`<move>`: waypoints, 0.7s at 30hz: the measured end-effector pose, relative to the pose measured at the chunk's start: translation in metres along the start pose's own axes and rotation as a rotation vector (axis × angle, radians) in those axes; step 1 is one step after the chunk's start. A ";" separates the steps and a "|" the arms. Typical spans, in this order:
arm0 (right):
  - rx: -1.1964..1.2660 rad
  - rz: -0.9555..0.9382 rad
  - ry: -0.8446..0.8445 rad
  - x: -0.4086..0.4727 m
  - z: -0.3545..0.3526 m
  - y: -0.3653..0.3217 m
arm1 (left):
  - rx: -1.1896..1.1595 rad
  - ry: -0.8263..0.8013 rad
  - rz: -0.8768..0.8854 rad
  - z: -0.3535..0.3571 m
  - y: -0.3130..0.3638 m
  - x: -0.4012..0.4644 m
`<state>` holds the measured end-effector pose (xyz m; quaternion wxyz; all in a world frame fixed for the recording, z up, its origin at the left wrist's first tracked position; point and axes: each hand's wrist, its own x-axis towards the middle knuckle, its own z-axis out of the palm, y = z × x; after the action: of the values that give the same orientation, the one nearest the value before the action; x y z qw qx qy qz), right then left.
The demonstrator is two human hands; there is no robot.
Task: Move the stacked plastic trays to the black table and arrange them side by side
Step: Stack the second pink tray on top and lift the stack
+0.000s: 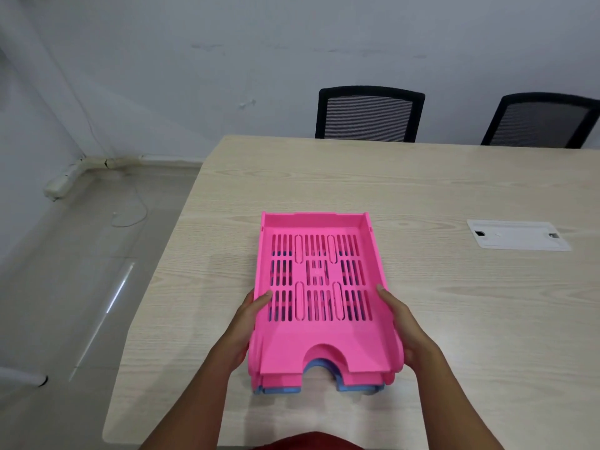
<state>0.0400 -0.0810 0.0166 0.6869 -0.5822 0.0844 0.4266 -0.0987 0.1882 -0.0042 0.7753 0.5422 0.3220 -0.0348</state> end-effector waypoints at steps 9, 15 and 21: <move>0.031 -0.037 -0.038 0.006 -0.004 0.007 | -0.098 0.015 -0.014 -0.001 -0.009 0.001; -0.012 -0.057 -0.055 0.011 -0.007 0.012 | -0.159 0.081 -0.031 -0.008 -0.025 -0.007; -0.095 -0.056 -0.109 0.019 0.003 0.020 | -0.246 0.179 -0.007 -0.018 -0.041 -0.036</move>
<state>0.0367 -0.0702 -0.0089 0.6737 -0.5924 0.0102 0.4417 -0.1523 0.1765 -0.0217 0.8041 0.4428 0.3934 0.0506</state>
